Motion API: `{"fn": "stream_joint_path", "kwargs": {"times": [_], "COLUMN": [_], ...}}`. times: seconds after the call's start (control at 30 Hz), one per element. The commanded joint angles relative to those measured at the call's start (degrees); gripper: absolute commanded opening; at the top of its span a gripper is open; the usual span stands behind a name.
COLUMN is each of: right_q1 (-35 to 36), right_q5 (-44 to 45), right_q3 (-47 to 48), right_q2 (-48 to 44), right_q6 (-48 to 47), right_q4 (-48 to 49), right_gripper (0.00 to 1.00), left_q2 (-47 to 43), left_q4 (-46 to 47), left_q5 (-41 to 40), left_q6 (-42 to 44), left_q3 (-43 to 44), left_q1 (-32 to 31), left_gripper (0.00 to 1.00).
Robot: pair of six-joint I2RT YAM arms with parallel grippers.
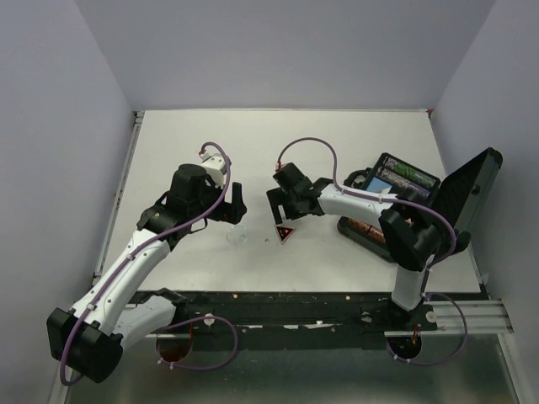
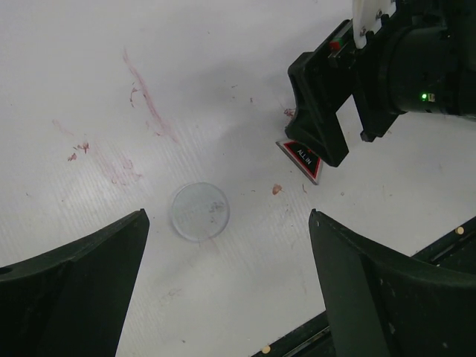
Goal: Pack up texas hold em set
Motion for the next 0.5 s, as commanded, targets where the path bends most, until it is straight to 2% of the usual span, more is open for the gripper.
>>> {"fn": "stream_joint_path", "kwargs": {"times": [0.0, 0.47], "right_q1": [2.57, 4.24], "right_q5": [0.55, -1.92], "right_q3": [2.24, -0.84], "right_q2": [2.11, 2.64], "right_q6": [1.68, 2.56], "right_q4": [-2.14, -3.63], "right_gripper": [0.93, 0.94], "left_q2": [-1.23, -1.32], "left_q4": [0.21, 0.30], "left_q5": [-0.20, 0.32], "left_q6": [-0.24, -0.33], "left_q3": [0.08, -0.01], "left_q1": [0.25, 0.25], "left_gripper": [0.97, 0.97]}}
